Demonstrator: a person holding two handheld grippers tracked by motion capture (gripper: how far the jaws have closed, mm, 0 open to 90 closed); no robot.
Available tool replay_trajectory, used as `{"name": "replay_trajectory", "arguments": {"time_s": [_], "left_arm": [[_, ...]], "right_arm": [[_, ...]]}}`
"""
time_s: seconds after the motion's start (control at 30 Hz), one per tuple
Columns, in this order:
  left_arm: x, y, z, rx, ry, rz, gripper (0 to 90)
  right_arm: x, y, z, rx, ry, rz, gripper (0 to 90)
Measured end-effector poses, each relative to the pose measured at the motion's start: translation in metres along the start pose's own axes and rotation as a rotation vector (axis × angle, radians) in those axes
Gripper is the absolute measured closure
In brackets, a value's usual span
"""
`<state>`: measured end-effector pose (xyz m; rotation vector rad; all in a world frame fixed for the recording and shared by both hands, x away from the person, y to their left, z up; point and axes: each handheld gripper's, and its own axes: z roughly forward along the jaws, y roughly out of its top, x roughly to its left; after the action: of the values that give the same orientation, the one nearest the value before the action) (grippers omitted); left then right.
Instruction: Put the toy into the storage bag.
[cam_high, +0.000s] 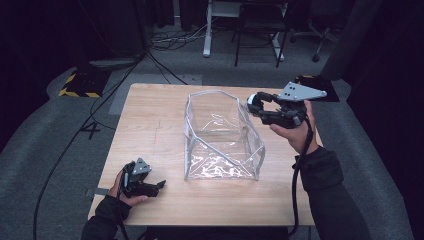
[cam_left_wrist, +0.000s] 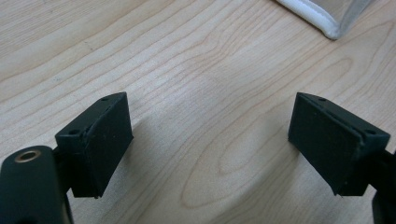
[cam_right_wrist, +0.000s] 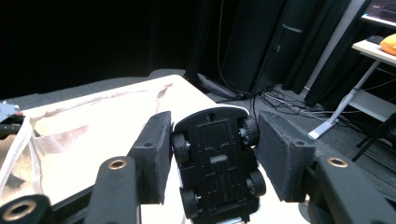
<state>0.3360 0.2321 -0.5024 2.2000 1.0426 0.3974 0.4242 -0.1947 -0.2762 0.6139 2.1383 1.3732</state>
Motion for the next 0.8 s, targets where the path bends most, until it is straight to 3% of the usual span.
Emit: {"name": "replay_trajectory", "arguments": {"time_s": [0.53, 0.8], "left_arm": [[0.0, 0.0, 0.0, 0.001, -0.002, 0.001, 13.9], [0.0, 0.0, 0.0, 0.001, -0.002, 0.001, 14.0]], "right_arm": [[0.025, 0.002, 0.035, 0.088, 0.062, -0.065, 47.0], [0.032, 0.002, 0.048, 0.184, 0.074, -0.102, 47.0]]}}
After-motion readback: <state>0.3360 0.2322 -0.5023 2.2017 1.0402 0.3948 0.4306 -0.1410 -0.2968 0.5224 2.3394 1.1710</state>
